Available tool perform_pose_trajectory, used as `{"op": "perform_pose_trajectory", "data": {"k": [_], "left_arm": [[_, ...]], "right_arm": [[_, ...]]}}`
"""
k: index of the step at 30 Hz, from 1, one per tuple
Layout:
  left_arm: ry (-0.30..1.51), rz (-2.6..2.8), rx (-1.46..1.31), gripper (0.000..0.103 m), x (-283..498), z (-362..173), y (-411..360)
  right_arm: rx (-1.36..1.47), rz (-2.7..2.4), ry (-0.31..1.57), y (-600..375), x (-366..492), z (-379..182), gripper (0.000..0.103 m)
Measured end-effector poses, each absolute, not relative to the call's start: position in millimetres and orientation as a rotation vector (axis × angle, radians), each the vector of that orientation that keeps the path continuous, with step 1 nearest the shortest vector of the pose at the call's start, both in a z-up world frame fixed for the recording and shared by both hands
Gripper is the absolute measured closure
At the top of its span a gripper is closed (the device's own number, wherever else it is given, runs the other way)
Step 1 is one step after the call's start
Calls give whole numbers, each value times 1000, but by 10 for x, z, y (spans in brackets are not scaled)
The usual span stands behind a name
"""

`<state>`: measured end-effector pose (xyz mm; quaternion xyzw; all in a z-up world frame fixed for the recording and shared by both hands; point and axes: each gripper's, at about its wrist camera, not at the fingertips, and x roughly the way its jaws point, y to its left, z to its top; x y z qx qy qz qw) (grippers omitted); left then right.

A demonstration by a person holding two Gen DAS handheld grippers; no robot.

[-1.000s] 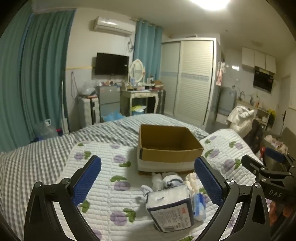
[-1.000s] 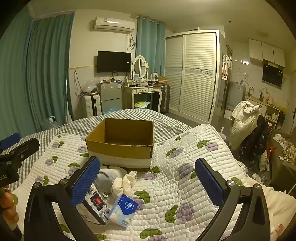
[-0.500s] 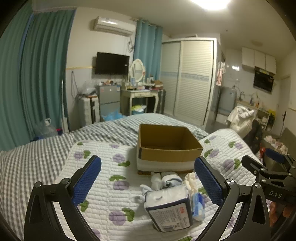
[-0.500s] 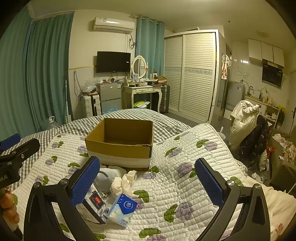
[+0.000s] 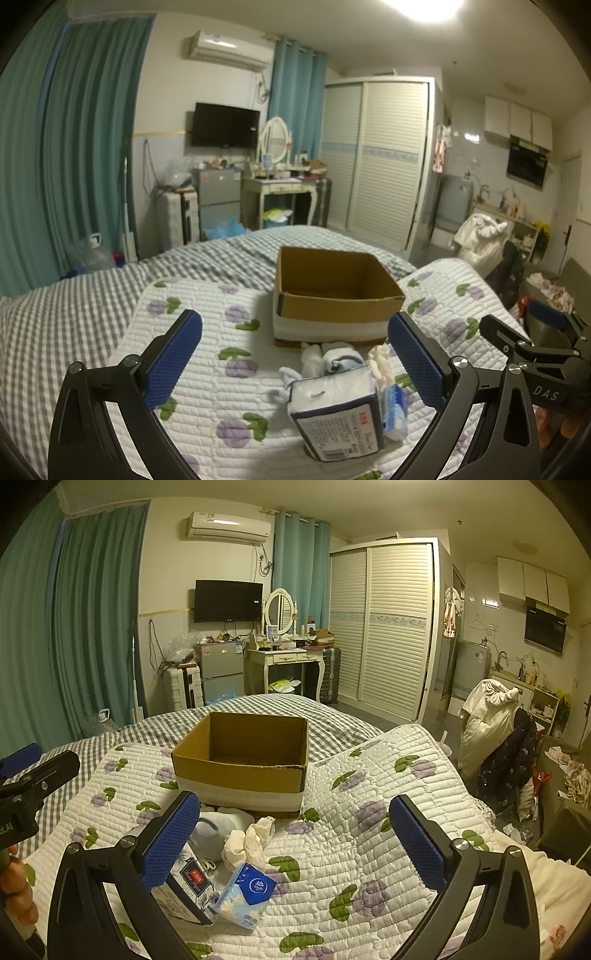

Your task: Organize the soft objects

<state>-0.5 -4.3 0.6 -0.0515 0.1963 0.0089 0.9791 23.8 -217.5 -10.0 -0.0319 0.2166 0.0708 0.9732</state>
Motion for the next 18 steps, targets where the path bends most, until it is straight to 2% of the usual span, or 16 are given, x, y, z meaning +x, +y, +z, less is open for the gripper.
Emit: {"op": "perform_pose_trajectory", "data": {"k": [18], "left_arm": [[403,15,-103,1,-5,-35,-94]], "right_arm": [[-65,142,444,-2175,238,-122,0]]}}
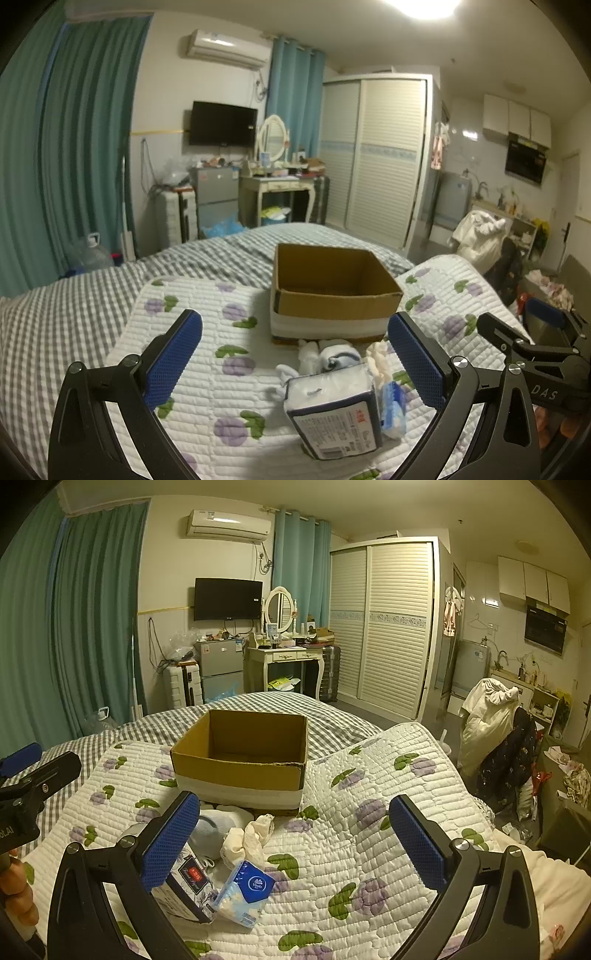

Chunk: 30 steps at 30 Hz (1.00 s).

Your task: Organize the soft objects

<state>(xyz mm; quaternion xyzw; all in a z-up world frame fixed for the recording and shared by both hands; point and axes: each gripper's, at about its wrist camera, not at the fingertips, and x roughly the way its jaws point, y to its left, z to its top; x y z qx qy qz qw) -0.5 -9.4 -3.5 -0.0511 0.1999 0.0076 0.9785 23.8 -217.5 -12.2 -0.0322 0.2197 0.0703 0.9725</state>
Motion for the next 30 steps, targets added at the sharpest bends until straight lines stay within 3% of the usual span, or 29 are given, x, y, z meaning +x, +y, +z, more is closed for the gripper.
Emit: {"op": "perform_pose_trajectory", "data": {"k": [30], "left_arm": [[412,18,-120,1,-12,-33,-87]], "right_arm": [[-68,145,448,-2183,245,-140,0]]}}
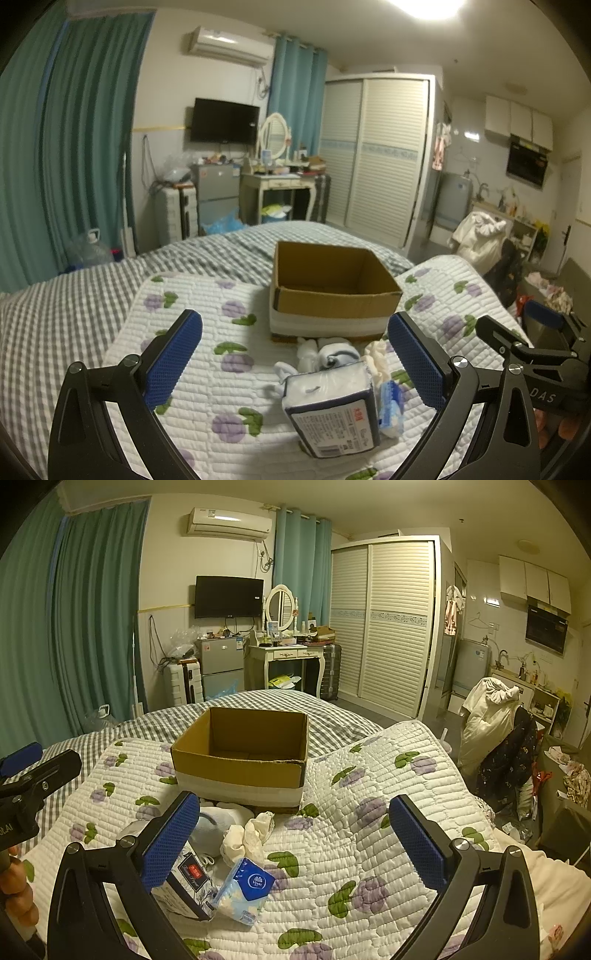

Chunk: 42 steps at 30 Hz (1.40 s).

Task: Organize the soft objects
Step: 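Grasp the white packaged item with the left tool while the right tool grasps the blue Vinda tissue pack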

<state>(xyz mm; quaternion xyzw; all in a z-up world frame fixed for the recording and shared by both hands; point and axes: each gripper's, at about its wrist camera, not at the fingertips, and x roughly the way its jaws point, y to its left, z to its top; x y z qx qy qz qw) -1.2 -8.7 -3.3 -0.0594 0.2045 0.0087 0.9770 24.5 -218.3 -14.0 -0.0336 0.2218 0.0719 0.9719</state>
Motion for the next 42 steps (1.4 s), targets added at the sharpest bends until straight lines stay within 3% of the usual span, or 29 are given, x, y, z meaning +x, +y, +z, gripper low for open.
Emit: {"op": "perform_pose_trajectory", "data": {"k": [10,19,25,29,32,42], "left_arm": [[452,21,-123,1,-141,-106,-193],[664,-43,-173,1,142,-868,-514],[704,-33,-179,2,345,-1228,-528],[689,-73,-185,2,462,-1298,-527],[692,-94,-178,16,528,-1330,-535],[647,-75,-170,20,273,-980,-211]], "right_arm": [[-92,150,452,-2336,91,-120,0],[-87,147,587,-2504,249,-552,0],[-85,164,650,-2456,403,-831,0],[-77,173,682,-2407,513,-962,0],[-72,182,704,-2370,581,-1043,0],[-84,193,730,-2225,587,-1116,0]]}}
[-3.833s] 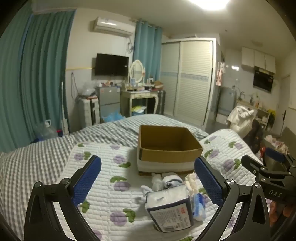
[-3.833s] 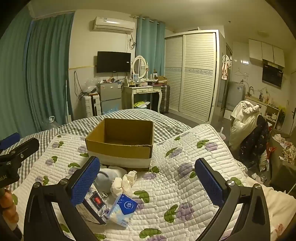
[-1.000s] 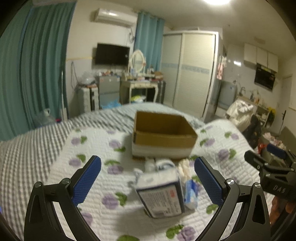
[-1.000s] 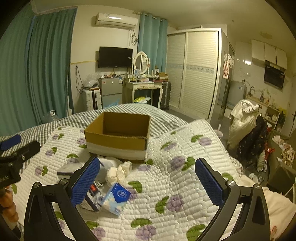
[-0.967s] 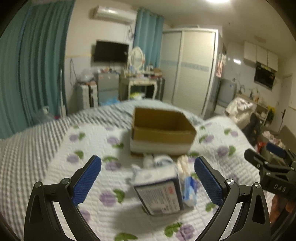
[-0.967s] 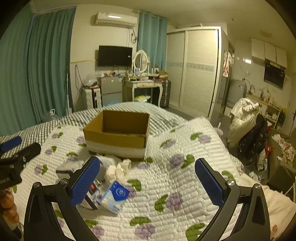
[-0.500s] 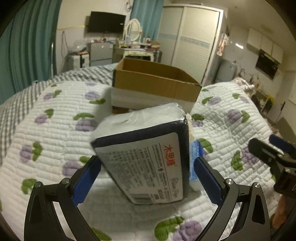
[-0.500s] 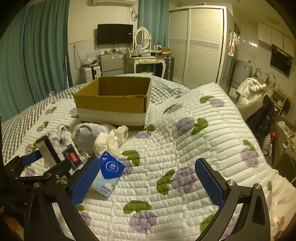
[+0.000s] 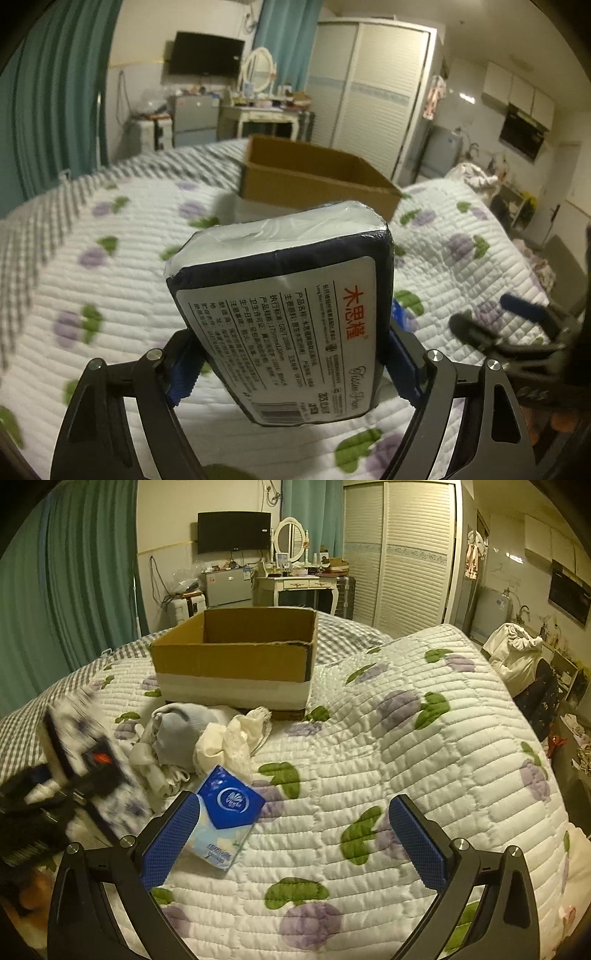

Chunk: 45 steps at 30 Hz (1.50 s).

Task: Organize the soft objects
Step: 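Grasp the white packaged item with the left tool while the right tool grasps the blue Vinda tissue pack, then lower both held packs into the cardboard box and open both tools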

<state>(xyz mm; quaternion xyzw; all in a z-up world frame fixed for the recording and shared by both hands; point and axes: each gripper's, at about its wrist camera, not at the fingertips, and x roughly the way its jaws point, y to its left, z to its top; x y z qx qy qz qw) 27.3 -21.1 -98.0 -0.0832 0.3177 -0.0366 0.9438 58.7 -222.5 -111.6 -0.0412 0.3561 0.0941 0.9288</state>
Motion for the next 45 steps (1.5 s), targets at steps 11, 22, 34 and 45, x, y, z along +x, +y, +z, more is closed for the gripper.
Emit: {"op": "perform_pose_trajectory", "data": {"k": [11,22,34,45], "left_arm": [[711,35,-78,20,266,-1034,64],[735,22,-69,20,251,-1085,22],[726,-13,-72,20,75,-862,-144],[613,-37,-45,20,496,-23,-188]], "right_arm": [[-152,236,828,-1701,689,-1509,2],[-39,278,948,-1749,838,-1749,40],[44,370,864,-1932,584,-1265,45],[-51,443,663,-1989,868,-107,45]]}}
